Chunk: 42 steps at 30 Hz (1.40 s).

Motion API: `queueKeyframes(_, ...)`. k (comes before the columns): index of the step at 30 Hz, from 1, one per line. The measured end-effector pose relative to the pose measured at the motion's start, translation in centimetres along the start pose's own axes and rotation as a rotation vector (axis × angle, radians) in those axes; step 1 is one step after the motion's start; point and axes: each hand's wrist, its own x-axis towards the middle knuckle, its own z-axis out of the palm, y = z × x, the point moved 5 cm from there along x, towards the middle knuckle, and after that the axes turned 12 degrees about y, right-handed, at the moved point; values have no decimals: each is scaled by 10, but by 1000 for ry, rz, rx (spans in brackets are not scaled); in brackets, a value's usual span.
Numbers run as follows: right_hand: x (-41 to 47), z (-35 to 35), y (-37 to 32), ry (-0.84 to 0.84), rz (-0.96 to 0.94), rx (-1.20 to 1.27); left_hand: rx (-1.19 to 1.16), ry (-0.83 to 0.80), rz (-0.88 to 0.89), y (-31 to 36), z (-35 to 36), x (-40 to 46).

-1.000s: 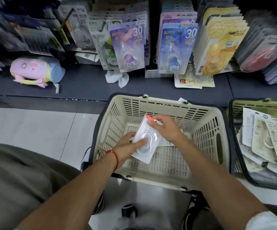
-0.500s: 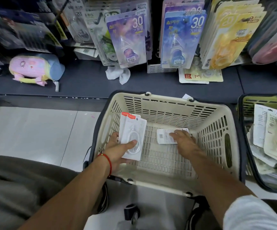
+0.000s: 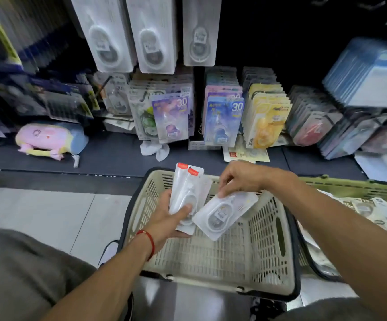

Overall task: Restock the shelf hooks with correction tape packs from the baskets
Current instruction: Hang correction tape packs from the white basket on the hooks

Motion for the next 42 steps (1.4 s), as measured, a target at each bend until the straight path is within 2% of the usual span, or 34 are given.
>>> queueKeyframes(4, -11, -41, -45, 342, -196, -85, -50, -189, 58, 40, 28, -14)
queueKeyframes(8, -18, -74, -71, 586, -325, -63, -68, -158, 215, 90, 36, -12)
queueKeyframes(11, -22, -113, -75, 893, -312, -4, -131, -121, 282, 141, 30, -4)
queueKeyframes(13, -26, -132, -69, 1086, -193, 140, -167, -85, 318, 176, 23, 1)
queueKeyframes(14, -26, -136, -64, 1121, -103, 265, -184, -69, 337, 193, 20, 3)
queueKeyframes(15, -23, -135, -61, 1106, -22, 412, -198, -58, 358, 209, 19, 4)
queueKeyframes(17, -15, -125, -62, 964, 48, 670, -206, -43, 406, 237, 18, 6)
queueKeyframes(19, -5, -111, -69, 815, 38, 770, -195, -35, 457, 254, 19, 10)
queueKeyframes(21, 3, -102, -78, 765, 15, 821, -198, -26, 490, 261, 20, 15)
queueKeyframes(26, 18, -115, -96, 822, -99, 1033, -291, 32, 555, 272, 10, 26)
queueKeyframes(29, 23, -134, -104, 917, -170, 996, -224, 233, 713, 284, -7, 27)
queueKeyframes(32, 29, -143, -105, 997, -115, 897, -182, 398, 822, 287, -22, 23)
queueKeyframes(36, 37, -144, -103, 1062, -43, 860, -196, 449, 849, 287, -35, 24)
queueKeyframes(42, 41, -143, -108, 1157, -111, 913, -177, 492, 885, 293, -47, 14)
